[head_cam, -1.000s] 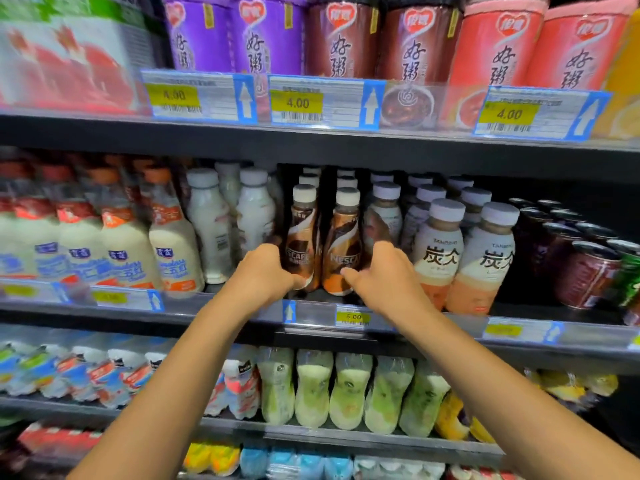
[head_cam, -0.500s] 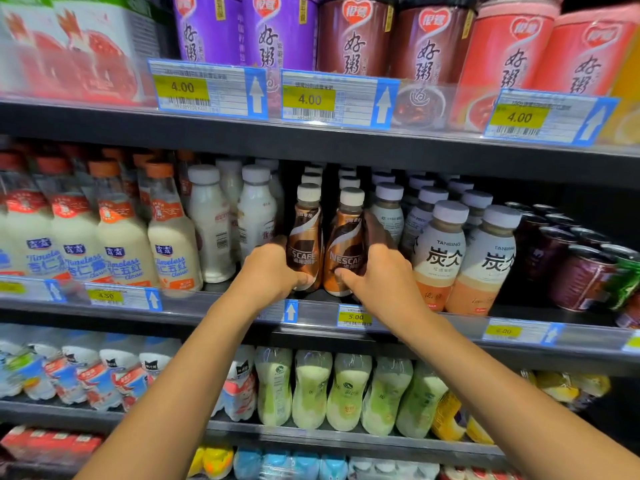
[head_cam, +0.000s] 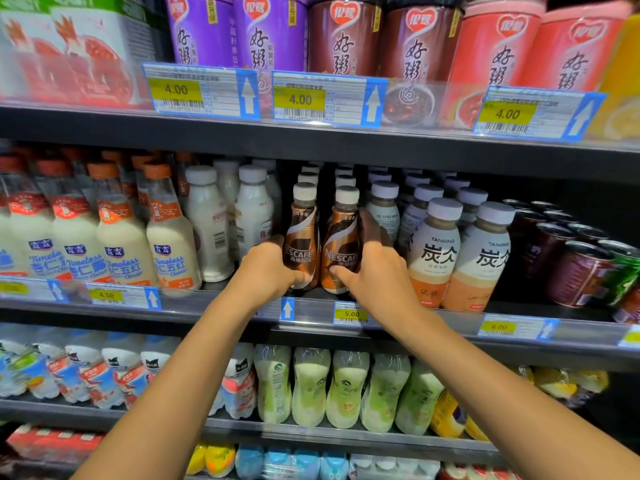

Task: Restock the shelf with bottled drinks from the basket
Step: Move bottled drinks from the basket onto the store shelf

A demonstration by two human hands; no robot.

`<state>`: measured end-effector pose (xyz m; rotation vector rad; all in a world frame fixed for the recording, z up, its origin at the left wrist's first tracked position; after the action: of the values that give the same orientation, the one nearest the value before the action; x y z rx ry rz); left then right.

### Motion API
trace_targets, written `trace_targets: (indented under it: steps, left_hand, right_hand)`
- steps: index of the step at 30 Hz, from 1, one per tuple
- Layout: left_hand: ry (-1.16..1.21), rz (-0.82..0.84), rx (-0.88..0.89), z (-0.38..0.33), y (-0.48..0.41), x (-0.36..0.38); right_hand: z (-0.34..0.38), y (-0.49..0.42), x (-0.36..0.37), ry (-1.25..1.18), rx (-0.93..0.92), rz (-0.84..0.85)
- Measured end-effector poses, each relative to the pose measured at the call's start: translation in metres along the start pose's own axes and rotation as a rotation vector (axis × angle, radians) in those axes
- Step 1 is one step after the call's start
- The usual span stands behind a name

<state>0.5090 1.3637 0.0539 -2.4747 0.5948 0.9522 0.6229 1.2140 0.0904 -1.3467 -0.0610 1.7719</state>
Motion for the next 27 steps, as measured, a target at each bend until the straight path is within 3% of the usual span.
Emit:
trace_targets:
  steps: [27]
  left_hand:
    - [-0.064, 0.002, -0.018, -0.0038, 0.0045, 0.0008]
  right_hand:
    - [0.0060, 0.0089, -0.0078, -0.024, -0.028, 0.016]
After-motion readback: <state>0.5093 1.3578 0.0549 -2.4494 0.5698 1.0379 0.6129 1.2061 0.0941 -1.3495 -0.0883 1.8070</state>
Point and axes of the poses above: each hand's wrist, its own y-axis away from the middle knuckle, its own x-axis out of the palm, z = x × y, the point moved 10 cm from there along -y, towards the middle knuckle, and after that the axes turned 8 degrees about -z, right-handed, at the moved point
